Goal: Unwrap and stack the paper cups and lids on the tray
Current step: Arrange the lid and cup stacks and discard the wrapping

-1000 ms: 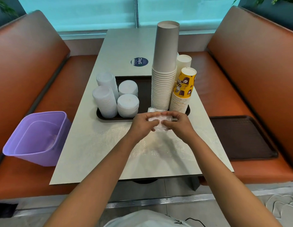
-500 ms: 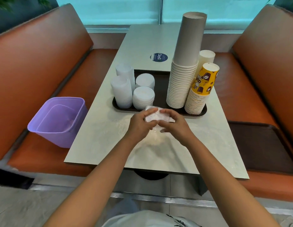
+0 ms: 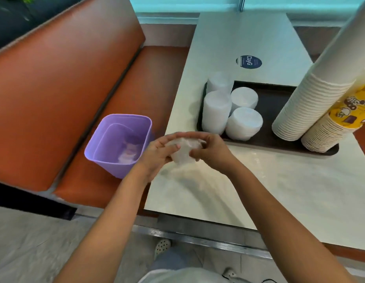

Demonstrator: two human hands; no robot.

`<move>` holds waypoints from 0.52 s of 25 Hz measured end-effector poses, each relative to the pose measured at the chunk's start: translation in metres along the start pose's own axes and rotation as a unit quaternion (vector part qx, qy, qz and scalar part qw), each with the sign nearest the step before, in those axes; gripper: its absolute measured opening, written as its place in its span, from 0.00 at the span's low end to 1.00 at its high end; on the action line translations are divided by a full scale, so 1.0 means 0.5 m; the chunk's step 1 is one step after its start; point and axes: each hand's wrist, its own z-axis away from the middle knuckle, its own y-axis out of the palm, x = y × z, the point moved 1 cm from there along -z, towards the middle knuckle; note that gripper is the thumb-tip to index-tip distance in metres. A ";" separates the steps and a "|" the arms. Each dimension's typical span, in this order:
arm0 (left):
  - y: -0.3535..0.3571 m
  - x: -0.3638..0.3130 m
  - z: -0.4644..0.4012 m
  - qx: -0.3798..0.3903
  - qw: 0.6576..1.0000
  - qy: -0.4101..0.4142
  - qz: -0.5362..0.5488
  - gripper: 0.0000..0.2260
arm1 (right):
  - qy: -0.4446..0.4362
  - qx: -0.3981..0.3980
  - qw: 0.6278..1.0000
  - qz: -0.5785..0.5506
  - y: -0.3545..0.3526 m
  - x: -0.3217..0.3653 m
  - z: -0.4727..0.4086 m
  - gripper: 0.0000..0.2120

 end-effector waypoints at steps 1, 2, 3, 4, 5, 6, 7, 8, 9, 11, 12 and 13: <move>-0.055 -0.011 -0.008 -0.012 0.997 0.016 -0.075 0.17 | -0.002 0.031 0.998 0.057 0.046 0.003 -0.028 0.23; -0.109 -0.024 -0.019 -0.006 0.987 0.022 -0.158 0.18 | -0.006 0.057 0.993 0.105 0.092 0.007 -0.056 0.24; -0.155 -0.036 -0.032 0.018 0.968 0.017 -0.248 0.19 | -0.007 0.070 0.989 0.134 0.134 0.010 -0.083 0.24; -0.193 -0.043 -0.046 0.048 0.944 0.001 -0.326 0.18 | -0.002 0.076 0.987 0.138 0.170 0.015 -0.108 0.24; -0.226 -0.046 -0.060 0.068 0.923 -0.011 -0.378 0.16 | 0.004 0.076 0.989 0.127 0.200 0.018 -0.131 0.24; -0.262 -0.049 -0.077 0.071 0.914 -0.018 -0.400 0.15 | 0.013 0.070 0.992 0.109 0.231 0.020 -0.161 0.23; -0.294 -0.051 -0.093 0.062 0.915 -0.013 -0.399 0.15 | 0.023 0.054 0.994 0.089 0.259 0.021 -0.189 0.22; -0.325 -0.049 -0.110 0.043 0.923 -0.002 -0.383 0.17 | 0.033 0.028 0.996 0.073 0.282 0.016 -0.216 0.21; -0.352 -0.044 -0.123 0.015 0.931 0.006 -0.365 0.19 | 0.042 -0.006 0.997 0.059 0.298 0.008 -0.239 0.19; -0.408 -0.027 -0.152 -0.044 0.940 0.000 -0.339 0.19 | 0.066 -0.073 0.993 0.060 0.329 -0.012 -0.280 0.15; -0.430 -0.018 -0.166 -0.068 0.942 -0.013 -0.329 0.19 | 0.078 -0.088 0.990 0.082 0.343 -0.023 -0.295 0.15; -0.451 -0.009 -0.184 -0.088 0.941 -0.028 -0.325 0.17 | 0.099 -0.089 0.985 0.113 0.357 -0.036 -0.311 0.17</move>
